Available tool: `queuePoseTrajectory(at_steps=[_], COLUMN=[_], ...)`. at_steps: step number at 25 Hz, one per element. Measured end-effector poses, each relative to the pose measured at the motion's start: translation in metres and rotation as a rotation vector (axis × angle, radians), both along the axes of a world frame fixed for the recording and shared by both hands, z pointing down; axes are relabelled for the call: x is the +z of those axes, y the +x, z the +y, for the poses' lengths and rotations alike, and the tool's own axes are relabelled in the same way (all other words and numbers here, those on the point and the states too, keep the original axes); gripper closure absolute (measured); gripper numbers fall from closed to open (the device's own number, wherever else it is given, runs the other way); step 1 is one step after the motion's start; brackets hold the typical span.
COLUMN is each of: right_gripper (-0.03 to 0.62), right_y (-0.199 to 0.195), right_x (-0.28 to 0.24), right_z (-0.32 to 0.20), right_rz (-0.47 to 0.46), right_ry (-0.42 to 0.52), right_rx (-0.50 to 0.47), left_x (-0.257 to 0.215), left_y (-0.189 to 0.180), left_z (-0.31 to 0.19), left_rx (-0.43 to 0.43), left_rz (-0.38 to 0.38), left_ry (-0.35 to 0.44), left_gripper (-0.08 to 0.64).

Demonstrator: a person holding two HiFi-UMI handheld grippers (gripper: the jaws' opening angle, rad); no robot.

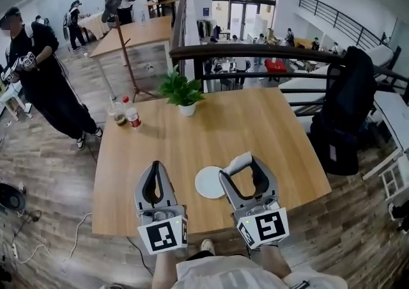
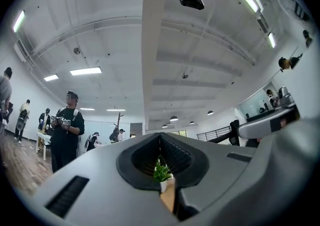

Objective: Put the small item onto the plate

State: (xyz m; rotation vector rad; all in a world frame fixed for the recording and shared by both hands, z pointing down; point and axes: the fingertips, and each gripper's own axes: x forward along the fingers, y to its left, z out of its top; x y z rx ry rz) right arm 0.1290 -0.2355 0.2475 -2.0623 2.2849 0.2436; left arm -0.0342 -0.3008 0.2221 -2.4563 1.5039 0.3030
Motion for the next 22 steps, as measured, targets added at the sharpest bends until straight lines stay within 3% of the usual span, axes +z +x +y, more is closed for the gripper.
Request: queuePoseTrajectory(at_steps=[10,22], right_gripper=[0.279,0.279], right_y=[0.024,0.049], right_x=[0.006,0.014], right_z=[-0.030,-0.033], right_rz=[-0.028,-0.029], right_ry=[-0.042,-0.070], right_rx=[0.016,-0.040], left_x=[0.026,0.019], left_y=[0.049,0.092], left_z=[-0.037,-0.041], left_rx=[0.053,0.038], left_rz=[-0.025,-0.067], left_ry=[-0.086,-0.062], left_gripper=[0.551,0.552])
